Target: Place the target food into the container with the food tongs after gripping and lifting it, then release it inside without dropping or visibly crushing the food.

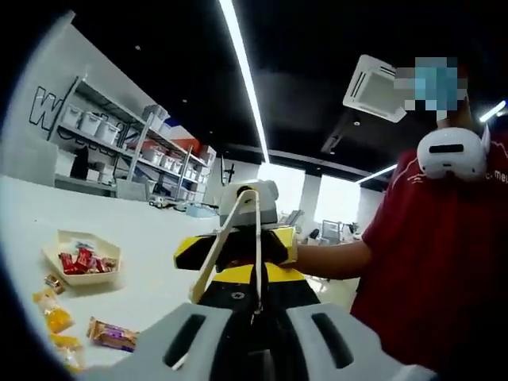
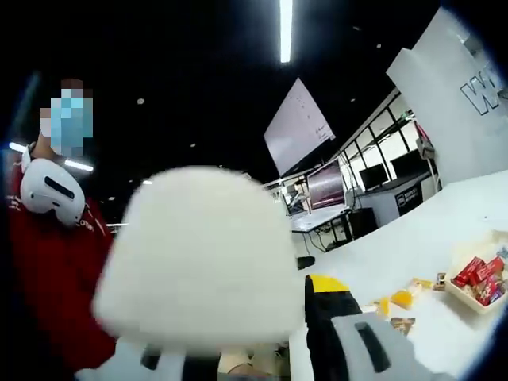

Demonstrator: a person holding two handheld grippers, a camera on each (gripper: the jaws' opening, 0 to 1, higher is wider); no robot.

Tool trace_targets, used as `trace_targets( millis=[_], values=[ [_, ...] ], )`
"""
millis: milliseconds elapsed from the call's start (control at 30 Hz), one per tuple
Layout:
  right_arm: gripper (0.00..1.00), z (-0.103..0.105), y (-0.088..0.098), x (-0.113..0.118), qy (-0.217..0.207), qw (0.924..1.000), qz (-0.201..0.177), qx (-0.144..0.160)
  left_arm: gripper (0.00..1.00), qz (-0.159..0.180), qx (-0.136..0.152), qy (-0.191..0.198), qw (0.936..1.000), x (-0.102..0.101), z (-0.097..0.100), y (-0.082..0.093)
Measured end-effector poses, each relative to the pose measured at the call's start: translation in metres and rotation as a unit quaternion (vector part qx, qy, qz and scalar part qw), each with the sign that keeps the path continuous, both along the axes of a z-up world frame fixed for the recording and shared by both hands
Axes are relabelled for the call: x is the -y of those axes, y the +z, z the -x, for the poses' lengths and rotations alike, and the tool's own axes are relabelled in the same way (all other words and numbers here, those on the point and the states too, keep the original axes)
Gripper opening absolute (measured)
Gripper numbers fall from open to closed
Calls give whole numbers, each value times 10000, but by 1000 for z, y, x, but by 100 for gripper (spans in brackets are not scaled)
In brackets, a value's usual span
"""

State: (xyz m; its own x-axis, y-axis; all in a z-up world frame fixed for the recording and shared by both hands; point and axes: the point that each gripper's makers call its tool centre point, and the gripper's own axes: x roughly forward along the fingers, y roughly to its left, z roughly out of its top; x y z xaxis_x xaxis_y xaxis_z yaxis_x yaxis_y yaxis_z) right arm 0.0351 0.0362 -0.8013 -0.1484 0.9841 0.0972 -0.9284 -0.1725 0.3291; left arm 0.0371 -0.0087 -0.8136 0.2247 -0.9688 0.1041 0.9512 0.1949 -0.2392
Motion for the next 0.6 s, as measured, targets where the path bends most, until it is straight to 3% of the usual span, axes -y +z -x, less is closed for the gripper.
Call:
trace_targets(
  millis=[167,400,467,600],
  values=[
    [36,4,0,-1,31,9999,72,126,1,-33,-121,-92,9999,-1,3,-1],
    [37,2,1,0,10,9999,61,94,1,-117,-208,-98,9997,-2,1,1],
    [39,3,-1,0,34,9999,128,91,1,-198,-380,-108,9990,-3,1,-2],
    [44,5,-1,-1,64,9999,133,45,1,-240,-365,-48,9990,-5,-1,-2]
  ],
)
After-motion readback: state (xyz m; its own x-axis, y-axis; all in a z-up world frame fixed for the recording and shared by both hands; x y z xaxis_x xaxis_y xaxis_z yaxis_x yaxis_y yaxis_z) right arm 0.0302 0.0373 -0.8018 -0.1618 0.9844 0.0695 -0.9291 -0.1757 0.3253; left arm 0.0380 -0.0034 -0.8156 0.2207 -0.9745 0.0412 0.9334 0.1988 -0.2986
